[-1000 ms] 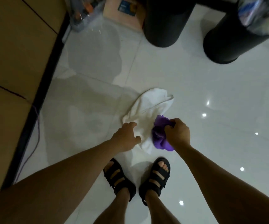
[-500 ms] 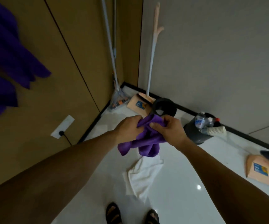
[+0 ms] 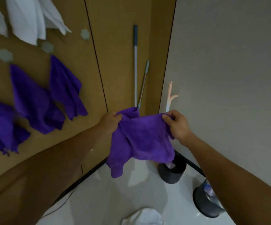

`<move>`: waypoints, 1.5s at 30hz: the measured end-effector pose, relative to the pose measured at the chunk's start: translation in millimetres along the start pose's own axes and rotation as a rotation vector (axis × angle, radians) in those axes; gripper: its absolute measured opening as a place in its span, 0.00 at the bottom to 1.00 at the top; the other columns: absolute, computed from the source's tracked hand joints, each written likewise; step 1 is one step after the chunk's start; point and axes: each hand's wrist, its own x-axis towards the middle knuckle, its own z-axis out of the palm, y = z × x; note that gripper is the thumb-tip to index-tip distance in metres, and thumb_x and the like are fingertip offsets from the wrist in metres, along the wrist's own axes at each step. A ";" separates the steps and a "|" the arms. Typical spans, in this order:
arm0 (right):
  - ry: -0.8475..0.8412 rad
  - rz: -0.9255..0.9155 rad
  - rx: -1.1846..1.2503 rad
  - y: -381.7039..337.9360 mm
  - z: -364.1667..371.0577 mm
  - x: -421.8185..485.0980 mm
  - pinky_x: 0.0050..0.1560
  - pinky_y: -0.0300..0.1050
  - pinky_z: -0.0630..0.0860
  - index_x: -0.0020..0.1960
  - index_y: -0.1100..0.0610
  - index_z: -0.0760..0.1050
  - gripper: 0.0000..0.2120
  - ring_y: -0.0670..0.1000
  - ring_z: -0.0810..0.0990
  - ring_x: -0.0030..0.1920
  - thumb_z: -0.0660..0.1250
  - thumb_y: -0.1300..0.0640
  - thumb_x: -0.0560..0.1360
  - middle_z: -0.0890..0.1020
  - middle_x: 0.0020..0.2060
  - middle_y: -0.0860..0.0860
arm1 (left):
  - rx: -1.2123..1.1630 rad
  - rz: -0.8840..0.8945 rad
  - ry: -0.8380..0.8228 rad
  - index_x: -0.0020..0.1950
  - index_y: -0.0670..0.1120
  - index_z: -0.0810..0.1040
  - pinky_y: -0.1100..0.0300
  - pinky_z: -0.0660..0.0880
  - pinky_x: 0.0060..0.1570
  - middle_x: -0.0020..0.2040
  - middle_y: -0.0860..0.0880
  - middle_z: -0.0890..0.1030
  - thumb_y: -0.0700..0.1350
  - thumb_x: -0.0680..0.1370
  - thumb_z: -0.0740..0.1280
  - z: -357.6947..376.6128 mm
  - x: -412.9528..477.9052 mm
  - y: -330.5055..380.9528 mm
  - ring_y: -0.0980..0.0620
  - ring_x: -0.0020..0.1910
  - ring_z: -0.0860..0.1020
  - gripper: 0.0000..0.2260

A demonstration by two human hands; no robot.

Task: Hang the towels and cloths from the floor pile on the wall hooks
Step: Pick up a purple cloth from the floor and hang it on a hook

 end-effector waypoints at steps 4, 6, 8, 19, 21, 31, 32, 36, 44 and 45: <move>-0.544 0.110 -0.034 -50.7 -21.2 2.0 0.38 0.42 0.75 0.39 0.53 0.80 0.05 0.50 0.81 0.37 0.72 0.53 0.72 0.83 0.35 0.51 | -0.198 -0.053 0.203 0.46 0.43 0.75 0.56 0.72 0.43 0.41 0.43 0.77 0.38 0.79 0.60 -7.1 -12.9 47.7 0.45 0.44 0.76 0.06; -0.795 0.129 -0.172 -66.1 -23.2 2.2 0.39 0.41 0.74 0.40 0.52 0.83 0.10 0.47 0.83 0.38 0.73 0.45 0.70 0.84 0.36 0.48 | -0.304 -0.035 0.154 0.43 0.45 0.75 0.55 0.72 0.42 0.41 0.43 0.77 0.38 0.78 0.60 -16.1 -19.9 69.8 0.47 0.42 0.75 0.06; -0.660 0.025 -0.138 -80.8 -11.5 6.5 0.43 0.40 0.73 0.44 0.52 0.82 0.13 0.46 0.82 0.43 0.71 0.43 0.72 0.84 0.39 0.46 | -0.349 -0.015 0.064 0.38 0.48 0.75 0.59 0.74 0.37 0.36 0.48 0.77 0.39 0.77 0.61 -25.3 -28.1 87.0 0.49 0.37 0.75 0.08; -0.480 -0.261 0.098 -158.8 35.6 21.2 0.44 0.31 0.76 0.61 0.68 0.74 0.12 0.47 0.80 0.44 0.64 0.64 0.79 0.80 0.51 0.57 | -0.275 0.047 -0.139 0.39 0.45 0.73 0.57 0.65 0.37 0.38 0.46 0.72 0.41 0.69 0.61 -81.9 -52.4 132.6 0.48 0.39 0.70 0.01; -0.393 -0.284 0.064 -162.4 42.3 26.4 0.47 0.43 0.78 0.56 0.66 0.76 0.10 0.54 0.81 0.46 0.64 0.60 0.79 0.82 0.48 0.59 | -0.127 0.099 -0.142 0.43 0.45 0.76 0.58 0.71 0.41 0.40 0.48 0.78 0.44 0.69 0.66 -86.4 -55.4 136.6 0.49 0.41 0.77 0.05; -0.754 -0.181 -0.122 -134.8 33.6 59.1 0.33 0.30 0.76 0.47 0.48 0.80 0.12 0.40 0.83 0.37 0.79 0.54 0.66 0.85 0.43 0.47 | -0.151 0.260 0.253 0.47 0.45 0.81 0.59 0.79 0.41 0.42 0.47 0.84 0.45 0.79 0.64 -101.1 -32.4 156.2 0.49 0.41 0.82 0.07; -0.793 -0.151 -0.147 -125.2 26.6 67.1 0.33 0.30 0.76 0.46 0.51 0.80 0.11 0.39 0.83 0.35 0.78 0.58 0.67 0.85 0.45 0.50 | -0.164 0.254 0.313 0.48 0.45 0.81 0.57 0.80 0.43 0.43 0.46 0.84 0.45 0.79 0.65 -104.8 -28.0 158.9 0.47 0.43 0.82 0.07; -0.782 -0.023 -0.172 -99.9 -4.0 103.5 0.35 0.34 0.79 0.54 0.62 0.80 0.11 0.47 0.83 0.38 0.73 0.59 0.73 0.83 0.52 0.60 | 0.159 0.202 0.451 0.50 0.42 0.82 0.47 0.77 0.54 0.48 0.42 0.84 0.48 0.79 0.64 -115.7 -18.8 158.1 0.44 0.48 0.82 0.11; -0.749 -0.339 -0.842 -105.4 -17.9 180.4 0.57 0.48 0.72 0.63 0.63 0.76 0.28 0.60 0.77 0.60 0.52 0.41 0.81 0.78 0.60 0.61 | 0.512 -0.037 0.713 0.44 0.43 0.81 0.52 0.74 0.45 0.41 0.45 0.81 0.52 0.78 0.65 -111.4 -22.3 138.2 0.44 0.45 0.79 0.13; -0.746 -0.370 -0.880 -108.2 -19.3 184.8 0.57 0.47 0.71 0.63 0.62 0.76 0.30 0.59 0.76 0.60 0.50 0.40 0.82 0.78 0.61 0.61 | 0.529 -0.051 0.730 0.42 0.41 0.80 0.51 0.75 0.45 0.39 0.43 0.81 0.51 0.78 0.66 -110.8 -24.1 137.4 0.43 0.43 0.79 0.14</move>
